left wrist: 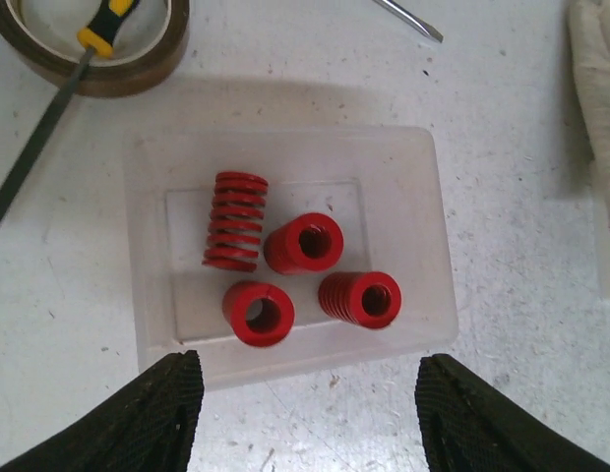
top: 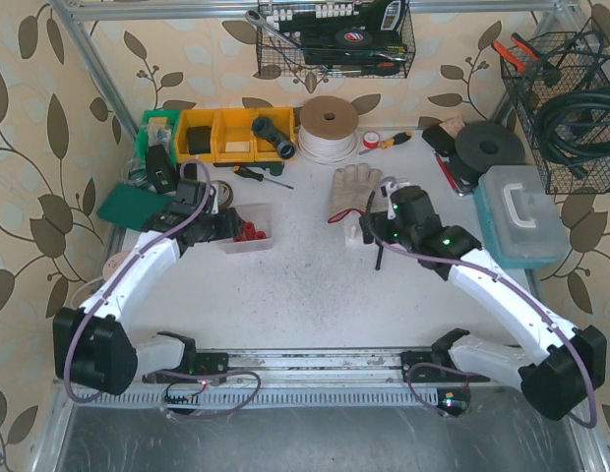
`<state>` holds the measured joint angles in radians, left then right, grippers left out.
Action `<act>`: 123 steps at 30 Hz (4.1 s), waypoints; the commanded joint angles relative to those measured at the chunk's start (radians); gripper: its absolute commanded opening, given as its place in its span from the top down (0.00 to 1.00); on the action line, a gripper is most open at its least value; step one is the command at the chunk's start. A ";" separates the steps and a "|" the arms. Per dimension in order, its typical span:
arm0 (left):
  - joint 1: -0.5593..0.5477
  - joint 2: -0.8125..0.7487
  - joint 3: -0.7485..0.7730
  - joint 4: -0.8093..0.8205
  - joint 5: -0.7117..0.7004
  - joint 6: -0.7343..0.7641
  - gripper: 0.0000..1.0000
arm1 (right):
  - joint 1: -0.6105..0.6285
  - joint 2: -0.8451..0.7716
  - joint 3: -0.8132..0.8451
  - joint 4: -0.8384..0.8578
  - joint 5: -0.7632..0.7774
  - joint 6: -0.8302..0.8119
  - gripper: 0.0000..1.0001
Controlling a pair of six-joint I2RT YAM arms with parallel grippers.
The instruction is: Install the large spring
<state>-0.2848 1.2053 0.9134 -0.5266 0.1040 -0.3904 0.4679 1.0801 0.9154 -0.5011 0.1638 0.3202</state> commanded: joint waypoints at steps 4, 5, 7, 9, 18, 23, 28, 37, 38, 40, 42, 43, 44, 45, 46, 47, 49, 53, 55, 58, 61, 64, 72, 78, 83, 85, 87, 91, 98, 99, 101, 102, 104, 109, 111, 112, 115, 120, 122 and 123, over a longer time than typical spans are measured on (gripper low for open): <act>-0.048 0.074 0.123 -0.054 -0.123 0.104 0.37 | 0.127 0.012 -0.075 0.142 0.073 -0.112 0.06; -0.051 0.076 0.125 -0.050 -0.125 0.108 0.37 | 0.128 0.015 -0.081 0.153 0.067 -0.112 0.06; -0.054 0.081 0.127 -0.045 -0.126 0.112 0.36 | 0.128 0.036 -0.080 0.156 0.102 -0.103 0.07; -0.063 0.069 0.108 -0.011 -0.111 0.112 0.35 | 0.127 0.058 -0.069 0.144 0.162 -0.070 0.08; -0.193 -0.059 -0.030 0.153 -0.065 0.081 0.26 | 0.106 0.145 -0.098 0.279 0.194 0.310 0.28; -0.266 -0.168 -0.130 0.253 -0.110 0.072 0.23 | 0.054 0.184 -0.135 0.409 0.171 0.597 0.35; -0.302 -0.235 -0.197 0.303 -0.101 0.075 0.04 | -0.020 0.245 -0.227 0.587 0.063 0.782 0.35; -0.370 -0.354 -0.349 0.444 -0.138 0.164 0.02 | -0.029 0.352 -0.238 0.796 0.028 0.831 0.35; -0.370 -0.360 -0.358 0.455 -0.145 0.163 0.02 | -0.028 0.364 -0.241 0.815 0.027 0.842 0.35; -0.370 -0.364 -0.359 0.452 -0.144 0.160 0.02 | -0.029 0.389 -0.246 0.848 0.034 0.868 0.35; -0.370 -0.360 -0.358 0.451 -0.141 0.157 0.02 | -0.028 0.419 -0.244 0.877 0.035 0.890 0.35; -0.370 -0.354 -0.355 0.451 -0.136 0.157 0.02 | -0.029 0.435 -0.241 0.893 0.029 0.893 0.35; -0.370 -0.350 -0.353 0.445 -0.135 0.160 0.02 | -0.028 0.449 -0.237 0.910 0.023 0.897 0.35; -0.370 -0.346 -0.350 0.443 -0.136 0.162 0.02 | -0.028 0.461 -0.236 0.929 0.018 0.901 0.36; -0.371 -0.343 -0.348 0.440 -0.138 0.163 0.02 | -0.029 0.471 -0.234 0.945 0.015 0.903 0.37; -0.370 -0.340 -0.346 0.436 -0.142 0.164 0.02 | -0.028 0.480 -0.234 0.962 0.013 0.905 0.39; -0.372 -0.341 -0.346 0.432 -0.149 0.163 0.02 | -0.028 0.489 -0.233 0.985 0.023 0.904 0.45; -0.372 -0.350 -0.349 0.426 -0.156 0.155 0.02 | -0.036 0.468 -0.216 0.984 0.048 0.876 0.67; -0.373 -0.358 -0.355 0.432 -0.155 0.153 0.02 | -0.039 0.452 -0.196 0.967 0.070 0.846 0.83; -0.372 -0.357 -0.358 0.428 -0.185 0.153 0.02 | -0.060 0.450 -0.167 0.971 0.066 0.825 1.00; -0.372 -0.341 -0.344 0.409 -0.187 0.158 0.02 | -0.091 0.455 -0.148 1.042 0.041 0.789 1.00; -0.372 -0.340 -0.343 0.408 -0.184 0.159 0.02 | -0.121 0.454 -0.075 1.022 0.026 0.696 1.00; -0.373 -0.368 -0.348 0.402 -0.187 0.159 0.02 | -0.262 0.461 0.120 0.905 0.029 0.543 1.00; -0.373 -0.388 -0.354 0.400 -0.200 0.170 0.02 | -0.321 0.551 0.228 0.887 0.077 0.425 1.00; -0.373 -0.384 -0.359 0.407 -0.199 0.171 0.02 | -0.338 0.697 0.276 0.874 0.118 0.372 1.00; -0.374 -0.380 -0.359 0.411 -0.192 0.171 0.02 | -0.340 0.753 0.305 0.836 0.093 0.377 1.00; -0.376 -0.374 -0.350 0.404 -0.182 0.174 0.03 | -0.341 0.794 0.331 0.793 0.051 0.375 1.00; -0.379 -0.382 -0.348 0.402 -0.172 0.177 0.02 | -0.339 0.799 0.318 0.740 0.037 0.382 0.74; -0.382 -0.383 -0.353 0.409 -0.168 0.178 0.02 | -0.341 0.727 0.336 0.582 0.011 0.357 0.50; -0.381 -0.382 -0.353 0.409 -0.167 0.179 0.02 | -0.341 0.716 0.356 0.522 0.017 0.360 0.48; -0.382 -0.382 -0.354 0.411 -0.168 0.180 0.02 | -0.341 0.702 0.397 0.385 0.021 0.362 0.44; -0.382 -0.380 -0.354 0.412 -0.166 0.181 0.02 | -0.341 0.700 0.419 0.323 0.018 0.358 0.41; -0.381 -0.376 -0.349 0.405 -0.166 0.185 0.02 | -0.341 0.697 0.449 0.206 0.008 0.347 0.35; -0.381 -0.370 -0.344 0.400 -0.164 0.192 0.02 | -0.340 0.600 0.365 0.121 -0.032 0.312 0.32; -0.383 -0.369 -0.345 0.409 -0.145 0.193 0.02 | -0.338 0.536 0.319 0.096 -0.072 0.305 0.31; -0.383 -0.369 -0.345 0.415 -0.131 0.195 0.02 | -0.334 0.503 0.297 0.078 -0.086 0.299 0.32; -0.383 -0.367 -0.354 0.440 -0.101 0.192 0.02 | -0.306 0.399 0.245 -0.012 -0.048 0.308 0.35; -0.383 -0.370 -0.357 0.439 -0.149 0.181 0.02 | -0.252 0.266 0.194 -0.214 -0.010 0.354 0.43; -0.383 -0.384 -0.366 0.443 -0.180 0.164 0.02 | -0.215 0.210 0.147 -0.247 -0.005 0.354 0.45; -0.383 -0.394 -0.373 0.445 -0.194 0.156 0.02 | -0.191 0.178 0.125 -0.260 0.005 0.361 0.46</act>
<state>-0.6567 0.8375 0.5514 -0.1276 -0.0402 -0.2138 0.2184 1.3418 1.1152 -0.6037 0.1345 0.6598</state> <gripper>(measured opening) 0.982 0.557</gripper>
